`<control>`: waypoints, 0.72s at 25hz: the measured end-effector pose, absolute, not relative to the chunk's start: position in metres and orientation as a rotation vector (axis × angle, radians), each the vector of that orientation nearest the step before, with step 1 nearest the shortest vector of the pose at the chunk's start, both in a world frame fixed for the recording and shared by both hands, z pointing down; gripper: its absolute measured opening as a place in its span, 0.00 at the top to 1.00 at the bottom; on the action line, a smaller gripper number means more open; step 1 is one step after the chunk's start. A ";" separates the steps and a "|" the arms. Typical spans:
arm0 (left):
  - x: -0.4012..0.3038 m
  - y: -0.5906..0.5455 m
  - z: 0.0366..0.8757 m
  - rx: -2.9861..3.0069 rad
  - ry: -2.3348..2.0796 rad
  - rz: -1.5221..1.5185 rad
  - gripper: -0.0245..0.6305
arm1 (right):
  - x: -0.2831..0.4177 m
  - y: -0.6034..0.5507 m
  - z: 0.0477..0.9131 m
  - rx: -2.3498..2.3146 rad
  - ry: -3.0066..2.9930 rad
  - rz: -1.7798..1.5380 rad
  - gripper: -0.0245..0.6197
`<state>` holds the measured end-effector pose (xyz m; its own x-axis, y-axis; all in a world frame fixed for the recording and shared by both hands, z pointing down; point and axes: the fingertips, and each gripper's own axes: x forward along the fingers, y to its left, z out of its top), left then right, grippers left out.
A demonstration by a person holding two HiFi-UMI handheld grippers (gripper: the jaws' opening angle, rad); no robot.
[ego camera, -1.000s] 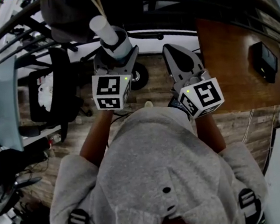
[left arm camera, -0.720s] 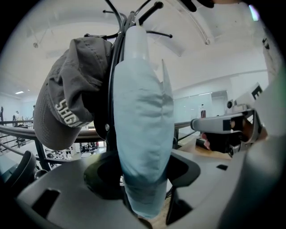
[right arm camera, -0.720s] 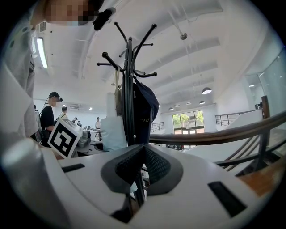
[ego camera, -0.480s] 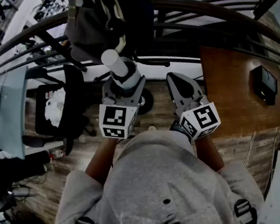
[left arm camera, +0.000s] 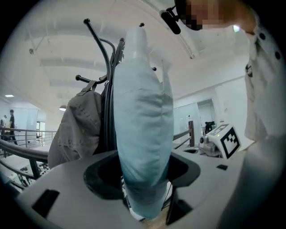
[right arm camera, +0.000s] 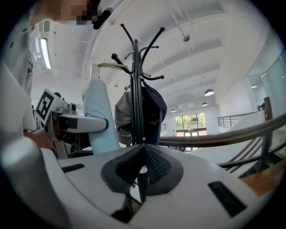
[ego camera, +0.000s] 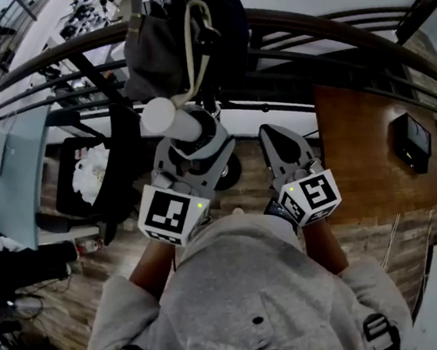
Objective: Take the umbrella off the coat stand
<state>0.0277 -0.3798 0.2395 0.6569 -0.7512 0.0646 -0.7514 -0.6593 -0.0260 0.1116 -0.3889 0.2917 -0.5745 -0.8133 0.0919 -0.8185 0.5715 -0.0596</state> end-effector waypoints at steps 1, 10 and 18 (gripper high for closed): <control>0.028 -0.375 0.233 2.862 -1.263 0.090 0.54 | 0.110 -0.387 0.291 1.420 -2.737 0.145 0.95; 0.045 -0.358 0.181 2.975 -1.181 0.038 0.54 | 0.116 -0.379 0.281 1.423 -2.744 0.141 0.95; 0.054 -0.346 0.167 3.053 -1.127 0.026 0.54 | 0.118 -0.371 0.283 1.446 -2.744 0.130 0.95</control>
<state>0.0537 -0.3461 0.1671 0.7606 -0.6488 -0.0241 -0.6470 -0.7544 -0.1113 0.1183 -0.3713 0.2830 -0.5655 -0.8216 0.0719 -0.8247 0.5627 -0.0567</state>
